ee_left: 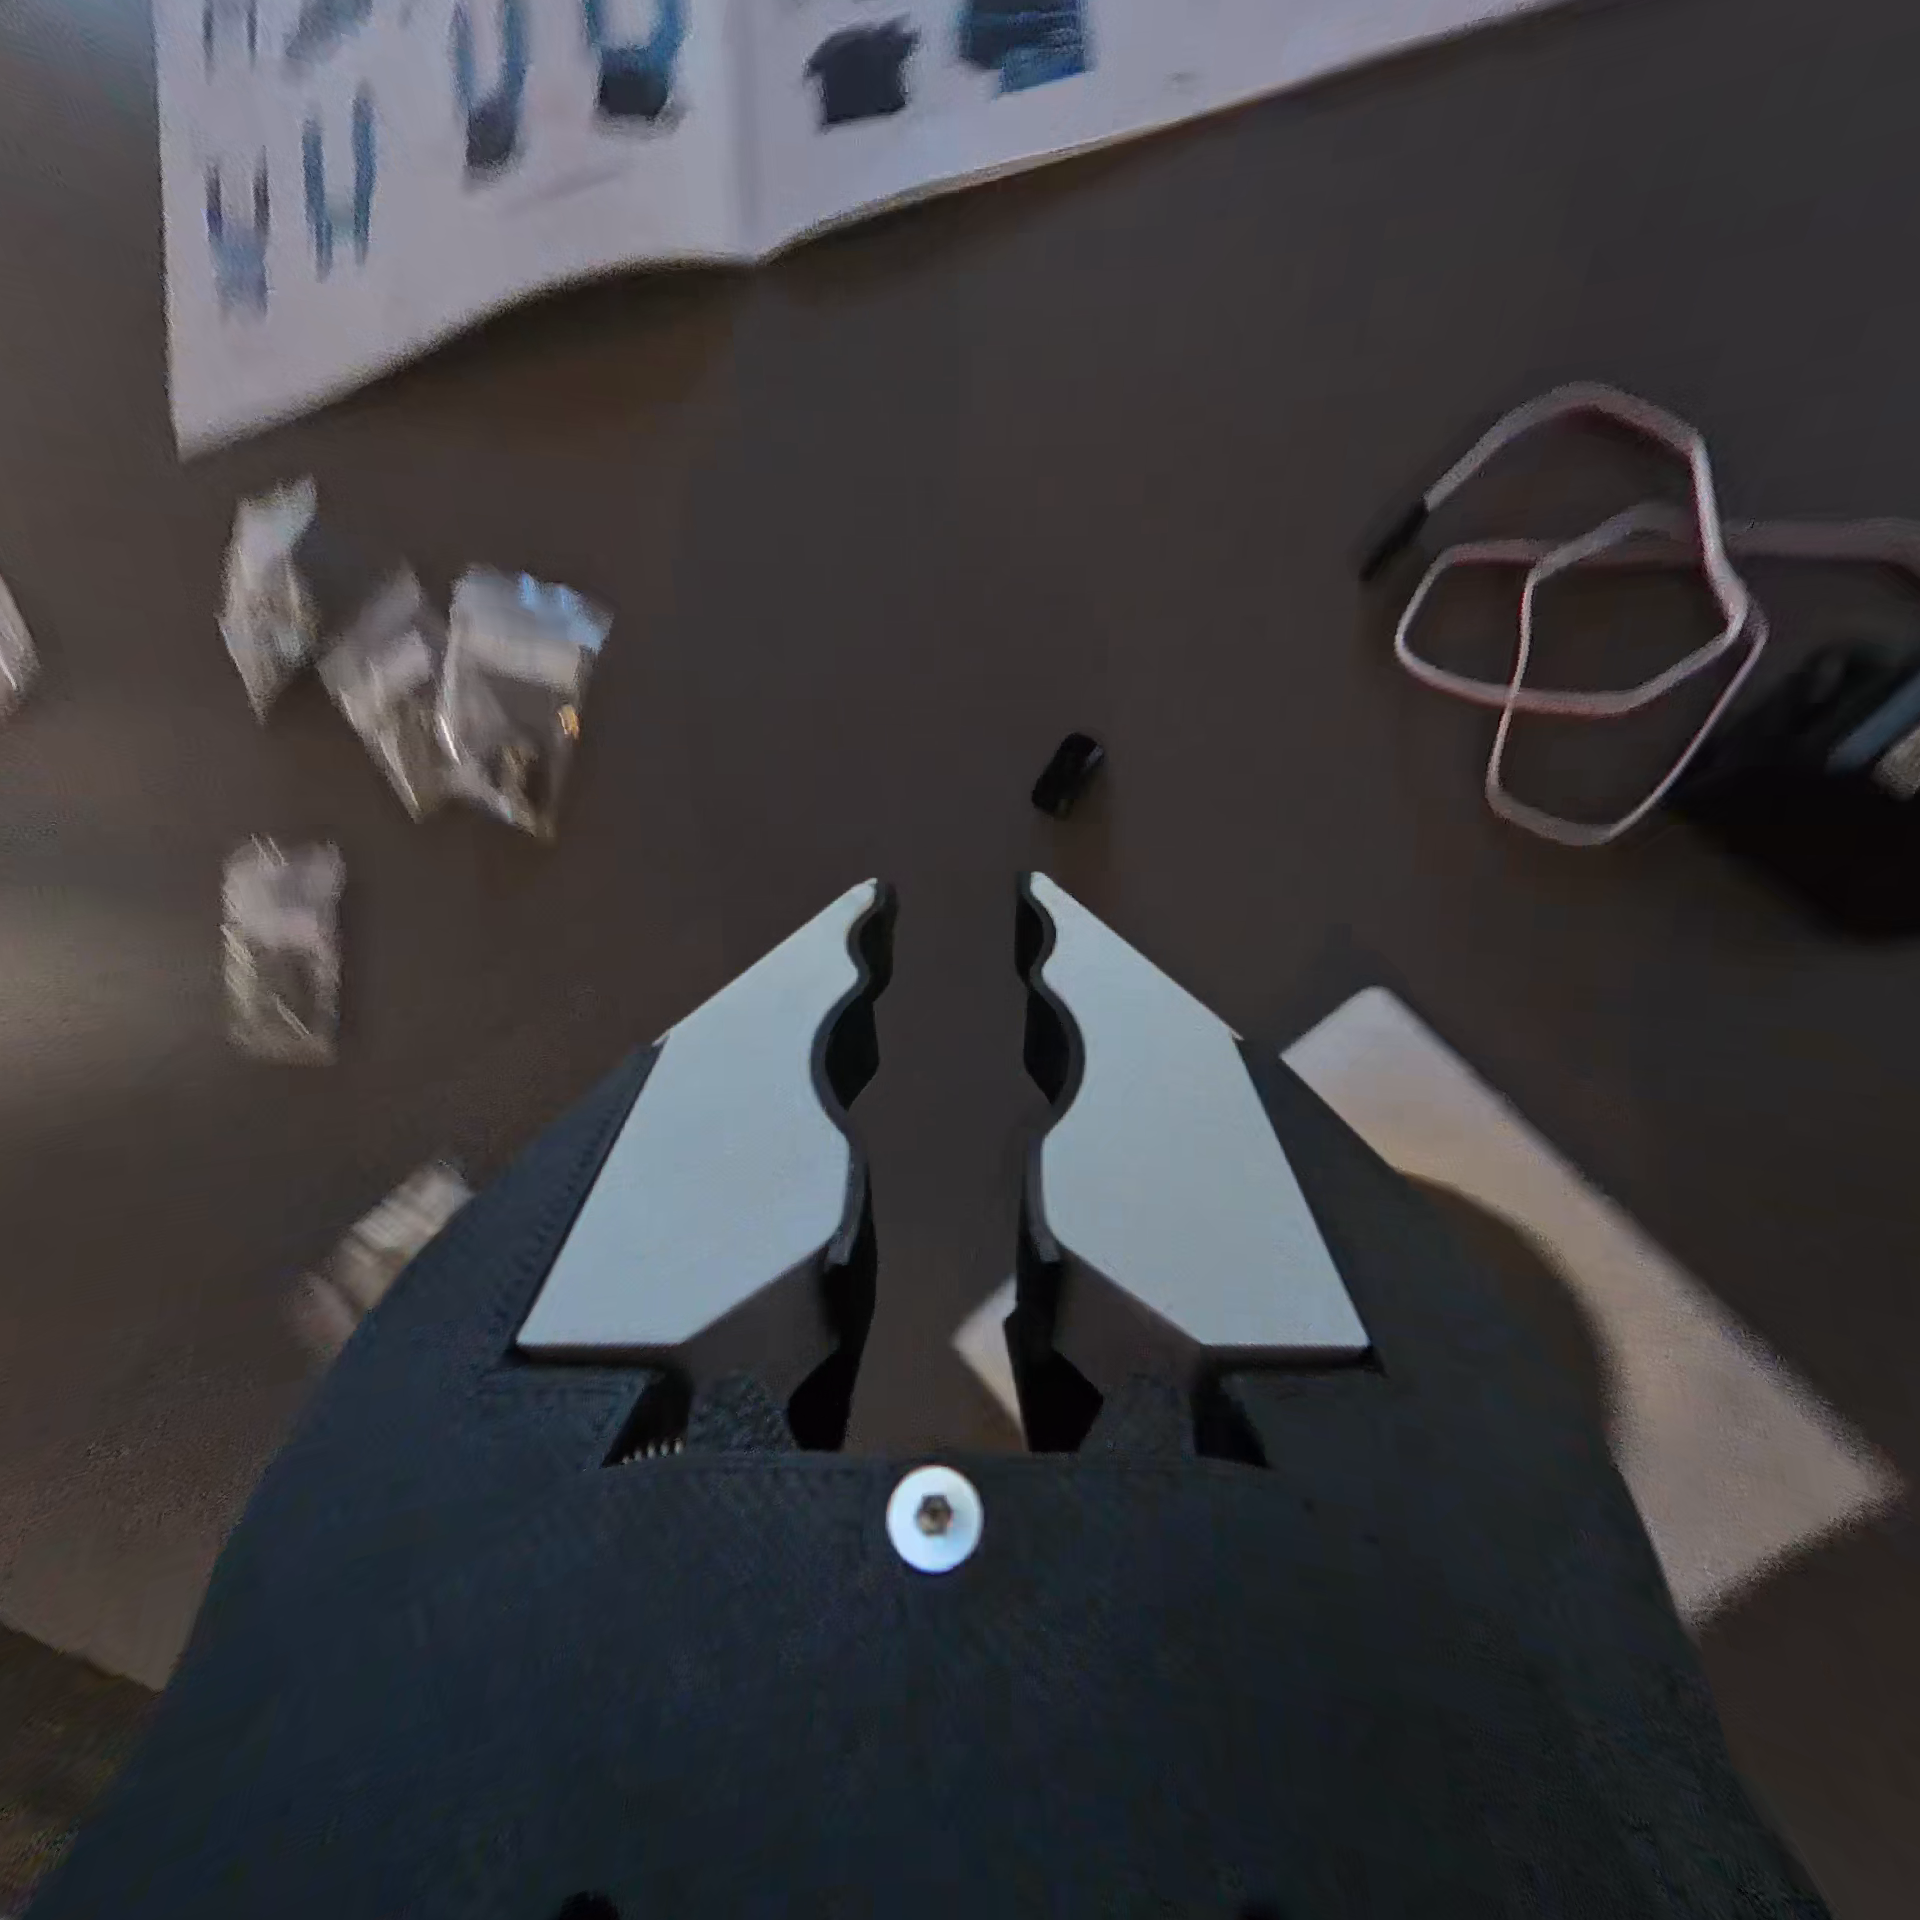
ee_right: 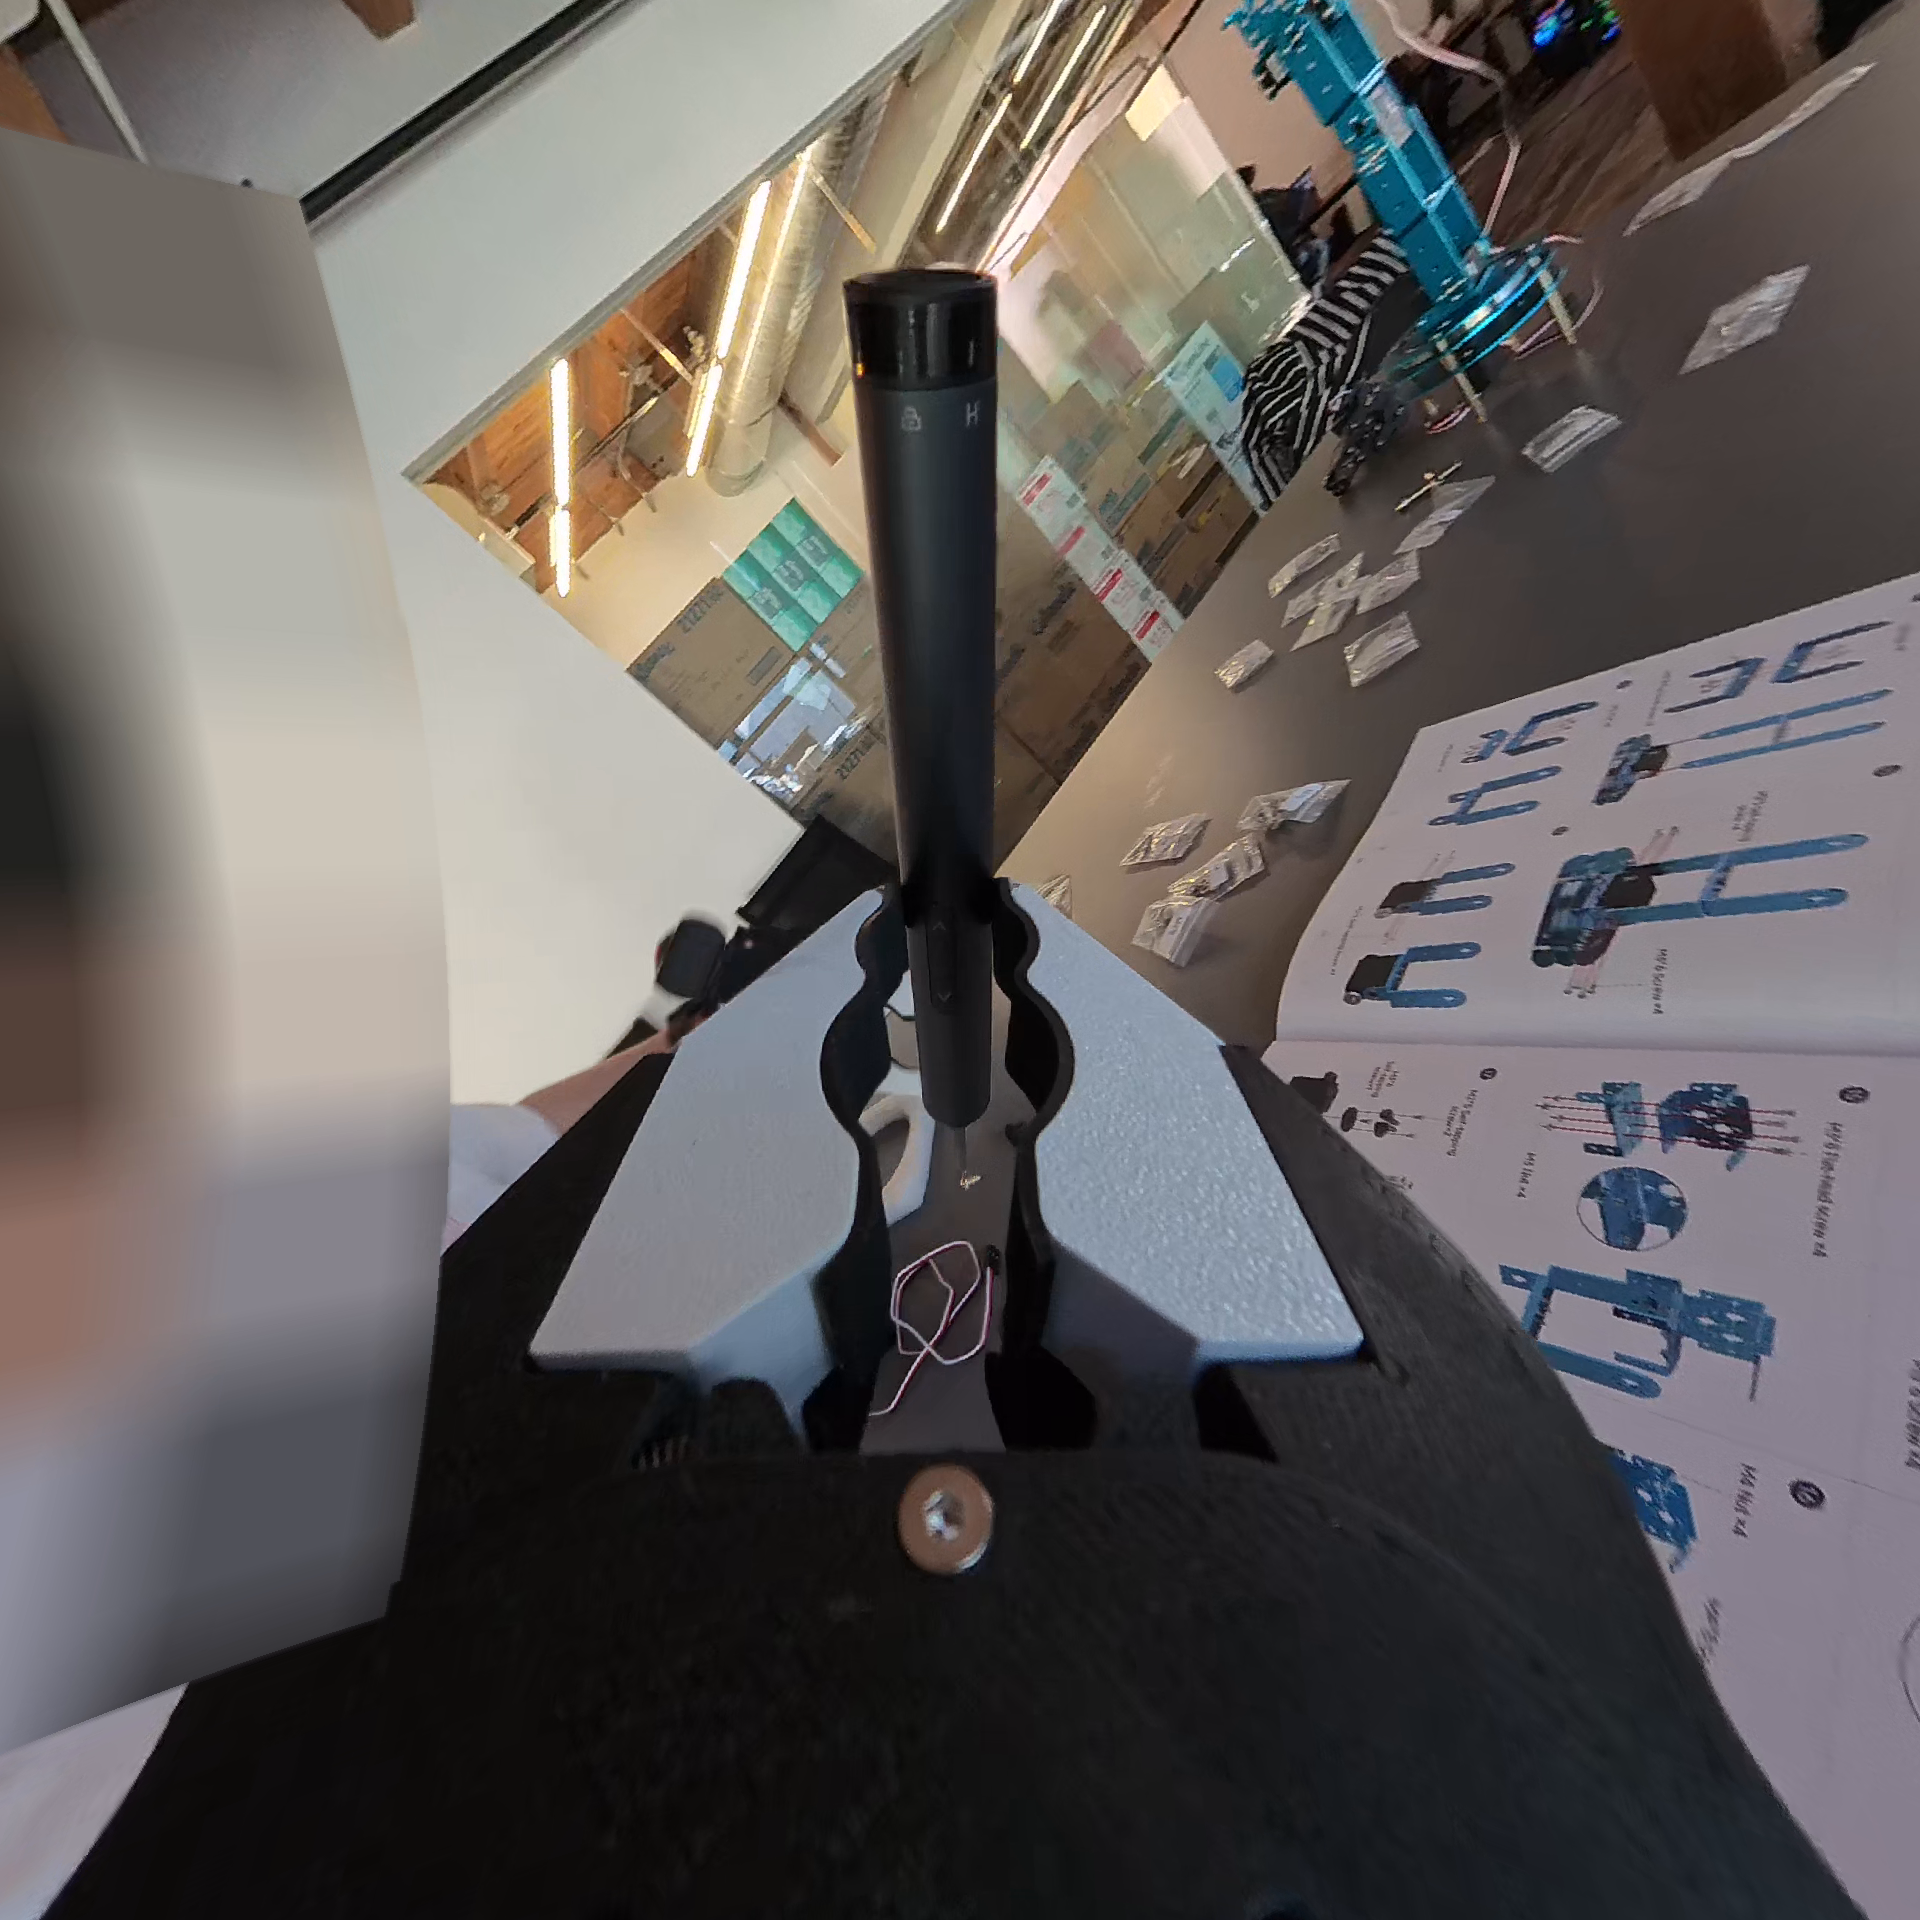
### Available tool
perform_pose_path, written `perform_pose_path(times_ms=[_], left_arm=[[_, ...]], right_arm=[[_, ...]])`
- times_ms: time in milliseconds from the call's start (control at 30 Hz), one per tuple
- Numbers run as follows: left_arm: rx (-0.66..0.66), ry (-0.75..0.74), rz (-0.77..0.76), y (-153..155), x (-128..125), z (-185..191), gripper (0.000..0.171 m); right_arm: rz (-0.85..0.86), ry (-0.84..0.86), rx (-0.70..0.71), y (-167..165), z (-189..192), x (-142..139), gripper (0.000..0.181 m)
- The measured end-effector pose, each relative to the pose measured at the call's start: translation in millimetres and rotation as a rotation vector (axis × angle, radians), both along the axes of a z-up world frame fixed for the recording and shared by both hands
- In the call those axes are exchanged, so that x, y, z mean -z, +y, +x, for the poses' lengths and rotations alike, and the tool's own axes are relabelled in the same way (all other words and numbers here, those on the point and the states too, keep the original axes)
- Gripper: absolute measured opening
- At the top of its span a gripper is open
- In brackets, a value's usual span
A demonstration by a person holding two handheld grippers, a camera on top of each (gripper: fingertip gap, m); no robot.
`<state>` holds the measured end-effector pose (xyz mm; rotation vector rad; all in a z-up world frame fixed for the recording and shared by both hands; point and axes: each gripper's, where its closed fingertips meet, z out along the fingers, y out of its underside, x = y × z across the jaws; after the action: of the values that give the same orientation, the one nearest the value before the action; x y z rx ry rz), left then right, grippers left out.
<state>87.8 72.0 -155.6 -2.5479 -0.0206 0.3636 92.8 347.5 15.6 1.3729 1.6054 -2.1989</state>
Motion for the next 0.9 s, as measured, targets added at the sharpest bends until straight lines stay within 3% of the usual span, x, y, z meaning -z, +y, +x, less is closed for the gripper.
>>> perform_pose_path(times_ms=[100, 200, 333, 400, 533, 700, 900], left_arm=[[-0.333, -0.262, 0.097, -2, -3, 17, 0.010], [-0.624, -0.509, 0.314, 15, -9, 30, 0.000], [-0.820, -0.846, 0.518, 39, -10, 41, 0.004], [-0.900, -0.842, 0.527, 38, -7, 33, 0.013], [-0.997, -0.687, 0.376, 29, 6, 20, 0.013], [-1.031, -0.789, 0.278, 34, 19, 24, 0.015], [-1.091, -0.763, 0.264, 23, 25, 14, 0.012]], right_arm=[[0.001, -0.001, -0.042, -8, -4, 3, 0.015], [-0.002, 0.003, -0.099, -19, -9, 5, 0.015], [0.006, 0.023, -0.180, -32, -10, 4, 0.015], [0.009, 0.035, -0.213, -36, -10, 3, 0.015], [-0.003, 0.041, -0.267, -41, -9, 3, 0.015], [-0.011, 0.054, -0.294, -39, -8, 0, 0.015], [-0.018, 0.052, -0.296, -32, -5, 1, 0.015]])
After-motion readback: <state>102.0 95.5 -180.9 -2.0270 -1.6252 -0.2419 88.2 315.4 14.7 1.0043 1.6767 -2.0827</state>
